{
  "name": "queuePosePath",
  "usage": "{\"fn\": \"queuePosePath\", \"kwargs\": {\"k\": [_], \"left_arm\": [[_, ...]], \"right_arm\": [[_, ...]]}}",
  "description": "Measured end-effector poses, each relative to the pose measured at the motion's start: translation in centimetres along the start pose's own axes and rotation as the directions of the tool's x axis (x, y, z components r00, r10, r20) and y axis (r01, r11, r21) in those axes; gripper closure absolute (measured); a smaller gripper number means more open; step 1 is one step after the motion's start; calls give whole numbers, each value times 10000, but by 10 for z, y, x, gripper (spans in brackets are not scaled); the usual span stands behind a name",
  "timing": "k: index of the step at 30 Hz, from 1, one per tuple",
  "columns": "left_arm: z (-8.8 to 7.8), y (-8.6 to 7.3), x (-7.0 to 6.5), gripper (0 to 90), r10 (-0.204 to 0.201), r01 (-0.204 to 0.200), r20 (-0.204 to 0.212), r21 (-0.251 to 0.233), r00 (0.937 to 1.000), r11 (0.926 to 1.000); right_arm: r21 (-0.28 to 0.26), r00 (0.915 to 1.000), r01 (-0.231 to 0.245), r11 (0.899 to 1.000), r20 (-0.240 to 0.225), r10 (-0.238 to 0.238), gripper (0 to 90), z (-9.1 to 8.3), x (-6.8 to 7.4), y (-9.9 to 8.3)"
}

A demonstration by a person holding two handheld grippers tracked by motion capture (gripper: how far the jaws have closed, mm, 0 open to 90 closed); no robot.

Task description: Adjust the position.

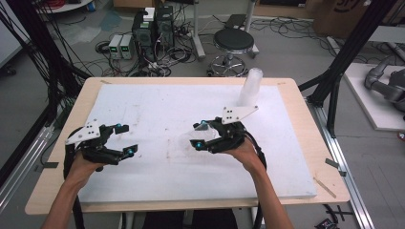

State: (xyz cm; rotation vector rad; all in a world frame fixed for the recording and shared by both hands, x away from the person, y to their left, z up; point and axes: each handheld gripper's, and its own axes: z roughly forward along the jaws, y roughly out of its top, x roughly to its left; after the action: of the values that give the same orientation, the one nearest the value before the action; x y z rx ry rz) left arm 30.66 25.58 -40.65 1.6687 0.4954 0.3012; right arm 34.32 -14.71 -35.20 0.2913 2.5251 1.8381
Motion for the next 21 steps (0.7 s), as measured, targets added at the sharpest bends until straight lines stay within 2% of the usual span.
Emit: {"fn": "queuePosePath", "kwargs": {"k": [4, 9, 13, 16, 18, 21], "left_arm": [[9, 6, -1, 148, 170, -163, 648, -109, 9978, 9998], [28, 14, -8, 148, 444, -454, 1431, 38, 9887, 9990], [45, 21, -15, 148, 621, -632, 2084, -14, 9761, 9980], [61, 26, -22, 148, 783, -765, 2547, -170, 9638, 9969], [70, 28, -26, 147, 783, -701, 2752, -396, 9582, 9968], [84, 31, -31, 147, 872, -784, 2958, -415, 9513, 9961]], "right_arm": [[35, 9999, 59, 10000, -88, -59, 406, 2, 1, 0], [-2, 9997, 64, 10000, -229, -64, 406, 2, 2, 0], [21, 9995, 72, 10000, -323, -71, 406, 4, 3, 1], [51, 9992, 67, 10000, -397, -65, 406, 6, 4, 1], [33, 9990, 130, 9999, -438, -128, 406, 7, 5, 1], [39, 9985, 130, 9999, -535, -128, 406, 8, 7, 1]]}}
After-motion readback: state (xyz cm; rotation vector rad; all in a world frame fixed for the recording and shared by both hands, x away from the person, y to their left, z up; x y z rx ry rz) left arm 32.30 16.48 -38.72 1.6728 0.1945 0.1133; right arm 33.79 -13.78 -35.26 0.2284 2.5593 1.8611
